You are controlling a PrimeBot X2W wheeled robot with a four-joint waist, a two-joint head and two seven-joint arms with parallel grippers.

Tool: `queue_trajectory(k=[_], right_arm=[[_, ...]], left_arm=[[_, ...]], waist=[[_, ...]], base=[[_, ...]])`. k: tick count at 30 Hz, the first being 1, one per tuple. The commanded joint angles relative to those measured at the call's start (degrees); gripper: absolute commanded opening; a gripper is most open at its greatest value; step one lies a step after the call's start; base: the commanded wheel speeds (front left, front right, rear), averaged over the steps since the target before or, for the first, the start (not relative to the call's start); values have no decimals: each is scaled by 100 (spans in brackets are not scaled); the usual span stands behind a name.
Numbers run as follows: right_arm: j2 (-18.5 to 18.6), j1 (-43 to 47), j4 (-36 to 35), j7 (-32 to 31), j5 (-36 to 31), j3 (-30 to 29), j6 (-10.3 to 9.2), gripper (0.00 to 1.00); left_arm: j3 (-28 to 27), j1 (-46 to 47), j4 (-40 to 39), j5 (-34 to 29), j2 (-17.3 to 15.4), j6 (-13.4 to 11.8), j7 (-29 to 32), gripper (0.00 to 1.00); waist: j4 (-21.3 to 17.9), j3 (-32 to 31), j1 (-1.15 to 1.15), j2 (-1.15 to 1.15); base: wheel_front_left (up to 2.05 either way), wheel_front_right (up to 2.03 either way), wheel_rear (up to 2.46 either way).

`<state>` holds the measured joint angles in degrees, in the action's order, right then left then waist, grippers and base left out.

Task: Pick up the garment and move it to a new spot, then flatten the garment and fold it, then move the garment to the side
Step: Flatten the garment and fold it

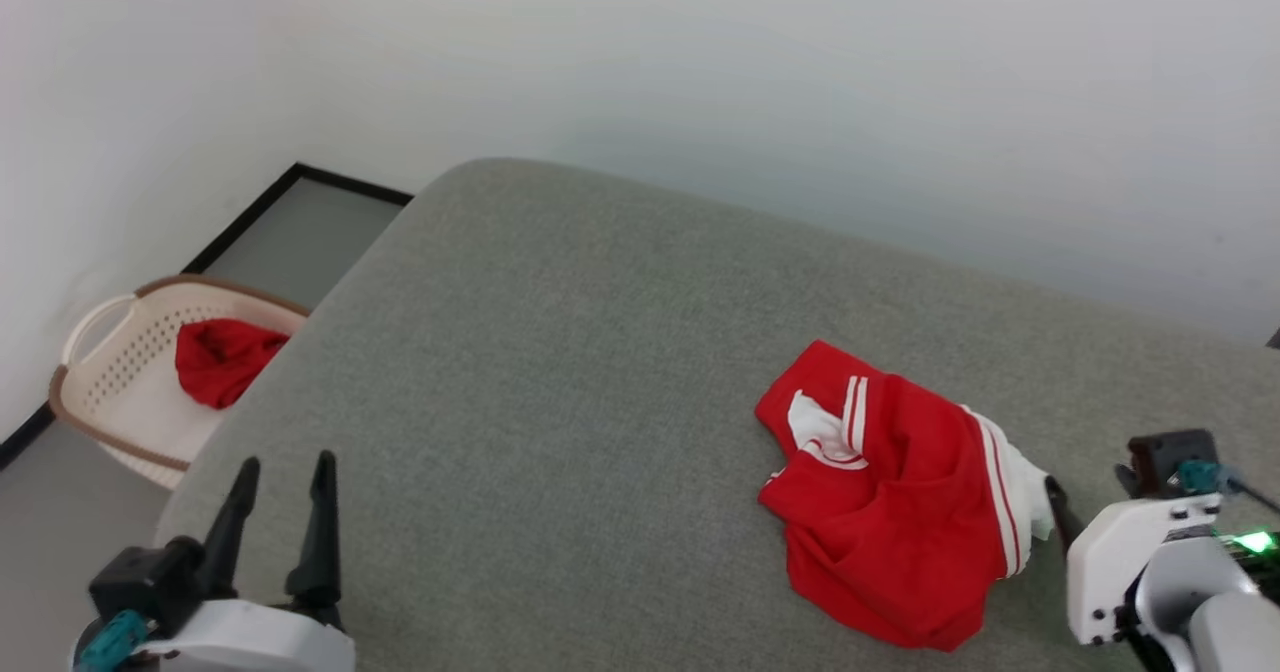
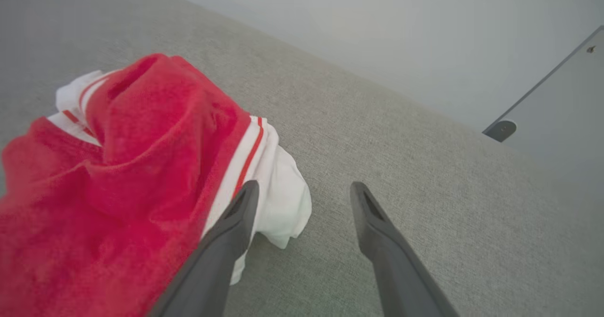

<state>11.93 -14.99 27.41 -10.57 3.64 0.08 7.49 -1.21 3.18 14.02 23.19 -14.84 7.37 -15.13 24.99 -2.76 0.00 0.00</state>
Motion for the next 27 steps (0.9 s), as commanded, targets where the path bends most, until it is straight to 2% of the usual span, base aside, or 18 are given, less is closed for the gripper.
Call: queue_trajectory(k=[1, 10, 19, 20, 21, 22, 23, 27], right_arm=[[53, -92, 90, -210, 27, -77, 0, 100], [142, -482, 422, -989, 104, -269, 0, 100], [92, -770, 895, -1361, 372, 103, 3, 100], [102, -808, 966, -1337, 392, 154, 2, 84], [102, -808, 966, -1337, 392, 154, 2, 84], [114, -846, 1026, -1306, 414, 211, 3, 32], [129, -889, 1094, -1265, 438, 250, 3, 0], [276, -1056, 1311, -1117, 524, 341, 1, 0]], left_arm=[[14, 49, -19, -11, 47, 14, 1, 100], [222, 193, -140, 87, 287, 18, 1, 100], [316, 405, -163, -1, 467, 19, 1, 100], [318, 405, -159, -2, 485, 19, 1, 100], [318, 405, -159, -2, 485, 19, 1, 100], [323, 403, -152, -2, 501, 19, 1, 100], [331, 416, -147, 0, 513, 19, 1, 100], [343, 437, -133, -7, 535, 19, 1, 100]], waist=[[110, 192, 0, 0], [298, 681, 0, 0], [451, 991, 0, 0], [459, 1007, 0, 0], [459, 1007, 0, 0], [467, 1022, 0, 0], [474, 1032, 0, 0], [484, 1012, 0, 0]], base=[[0, 0, 0], [0, 0, 0], [0, 0, 0], [0, 0, 0], [0, 0, 0], [0, 0, 0], [0, 0, 0], [0, 0, 0]])
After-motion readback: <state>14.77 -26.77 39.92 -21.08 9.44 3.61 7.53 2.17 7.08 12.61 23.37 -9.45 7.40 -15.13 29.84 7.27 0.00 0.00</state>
